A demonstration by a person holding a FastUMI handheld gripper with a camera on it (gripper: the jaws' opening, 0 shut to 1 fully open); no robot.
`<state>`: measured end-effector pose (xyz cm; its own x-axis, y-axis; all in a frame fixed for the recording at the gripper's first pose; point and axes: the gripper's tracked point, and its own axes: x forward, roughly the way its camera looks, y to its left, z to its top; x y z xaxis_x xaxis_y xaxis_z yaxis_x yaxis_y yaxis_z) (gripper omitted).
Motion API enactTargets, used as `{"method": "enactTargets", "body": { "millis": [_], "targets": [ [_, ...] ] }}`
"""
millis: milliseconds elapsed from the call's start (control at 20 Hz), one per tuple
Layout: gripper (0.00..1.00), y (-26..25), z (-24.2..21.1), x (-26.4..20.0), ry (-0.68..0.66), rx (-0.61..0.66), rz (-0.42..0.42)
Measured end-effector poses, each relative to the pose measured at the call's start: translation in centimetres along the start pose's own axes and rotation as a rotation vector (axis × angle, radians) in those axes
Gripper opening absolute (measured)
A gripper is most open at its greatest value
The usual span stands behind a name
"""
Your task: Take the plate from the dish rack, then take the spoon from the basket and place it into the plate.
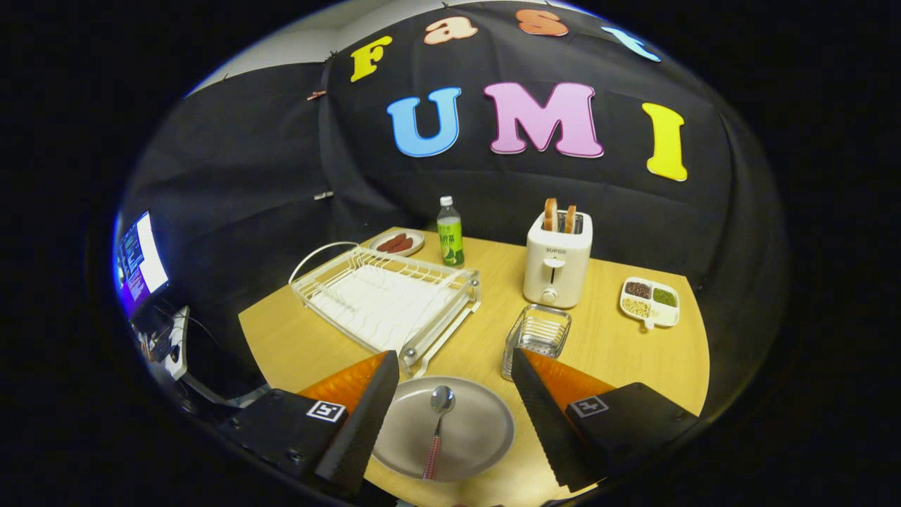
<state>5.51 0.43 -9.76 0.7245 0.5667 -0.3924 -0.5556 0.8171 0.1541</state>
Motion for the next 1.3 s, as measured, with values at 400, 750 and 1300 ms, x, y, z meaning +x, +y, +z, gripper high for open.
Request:
{"method": "enactTargets", "body": {
  "millis": [400, 750, 1300],
  "targets": [
    [0.99, -2.4, 10.6, -6.3, -0.241, 0.094, -0.231],
    [0.99, -6.3, 14.3, -14.9, -0.342, 0.129, -0.516],
    [0.99, -4.9, 14.1, -16.7, -0.379, 0.177, -0.608]
  ]
}}
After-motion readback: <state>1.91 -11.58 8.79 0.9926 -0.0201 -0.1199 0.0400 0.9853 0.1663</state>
